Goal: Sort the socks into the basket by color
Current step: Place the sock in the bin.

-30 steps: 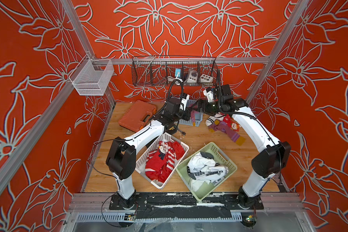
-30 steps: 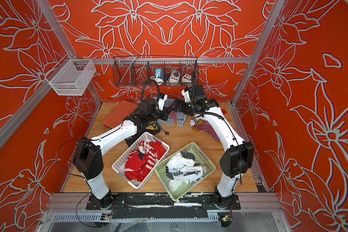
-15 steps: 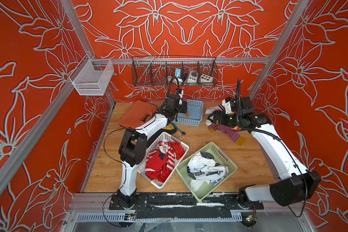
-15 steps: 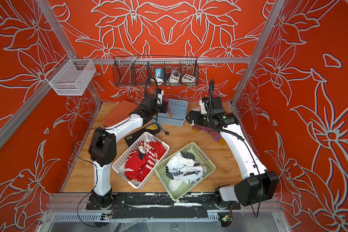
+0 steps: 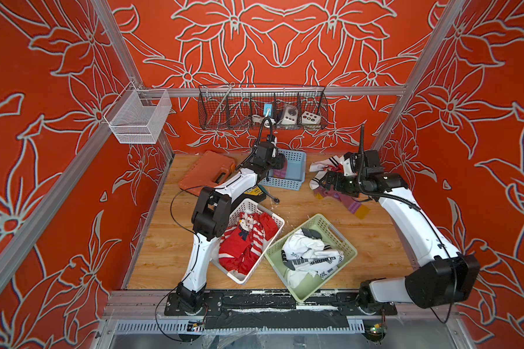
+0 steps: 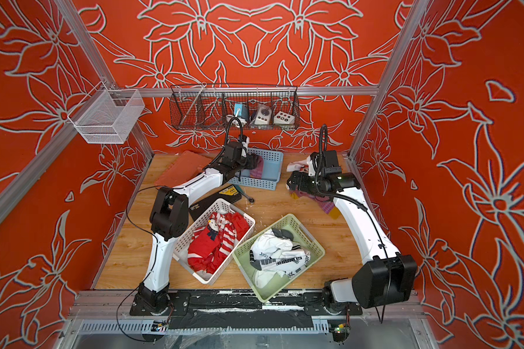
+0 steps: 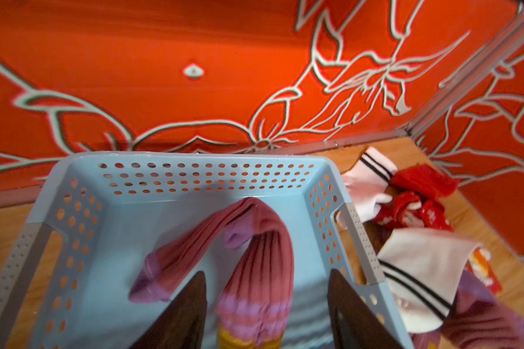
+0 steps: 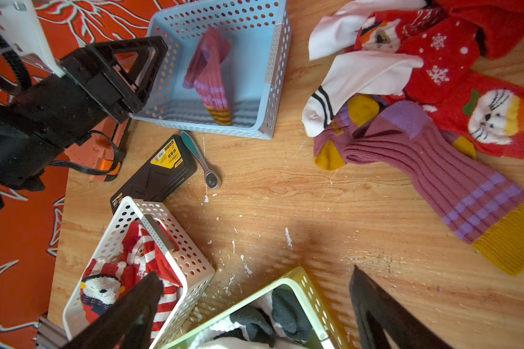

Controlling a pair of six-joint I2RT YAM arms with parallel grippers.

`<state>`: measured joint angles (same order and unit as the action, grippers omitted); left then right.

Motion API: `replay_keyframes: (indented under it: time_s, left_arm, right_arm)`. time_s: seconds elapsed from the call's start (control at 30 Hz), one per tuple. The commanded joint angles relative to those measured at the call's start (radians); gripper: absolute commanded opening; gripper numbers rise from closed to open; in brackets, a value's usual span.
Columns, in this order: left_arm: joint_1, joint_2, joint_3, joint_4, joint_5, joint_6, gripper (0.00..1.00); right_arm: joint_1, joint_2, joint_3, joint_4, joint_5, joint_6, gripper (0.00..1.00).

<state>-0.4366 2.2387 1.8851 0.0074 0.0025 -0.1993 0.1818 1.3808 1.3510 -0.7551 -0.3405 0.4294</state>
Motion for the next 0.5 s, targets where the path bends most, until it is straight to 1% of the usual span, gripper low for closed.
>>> replay_keyframes:
  time_s: [0.0, 0.2, 0.3, 0.37, 0.47]
  left_arm:
    - [0.007, 0.008, 0.018, -0.040, 0.026, -0.010, 0.68]
    - [0.009, -0.034, -0.011, -0.066, 0.074, -0.030, 0.70]
    - [0.009, -0.070, -0.015, -0.101, 0.117, -0.038, 0.70]
    - [0.009, -0.106, -0.032, -0.118, 0.148, -0.043, 0.70]
    - [0.009, -0.164, -0.069, -0.142, 0.187, -0.041, 0.70]
  right_arm:
    - [-0.013, 0.022, -0.004, -0.003, 0.024, -0.012, 0.98]
    - [-0.024, 0.066, 0.013, -0.015, 0.067, -0.018, 0.97]
    - [-0.035, 0.106, 0.023, -0.028, 0.117, -0.023, 0.94]
    - [-0.047, 0.143, 0.038, -0.034, 0.139, -0.022, 0.91]
    - [-0.054, 0.204, 0.067, -0.044, 0.184, -0.023, 0.90]
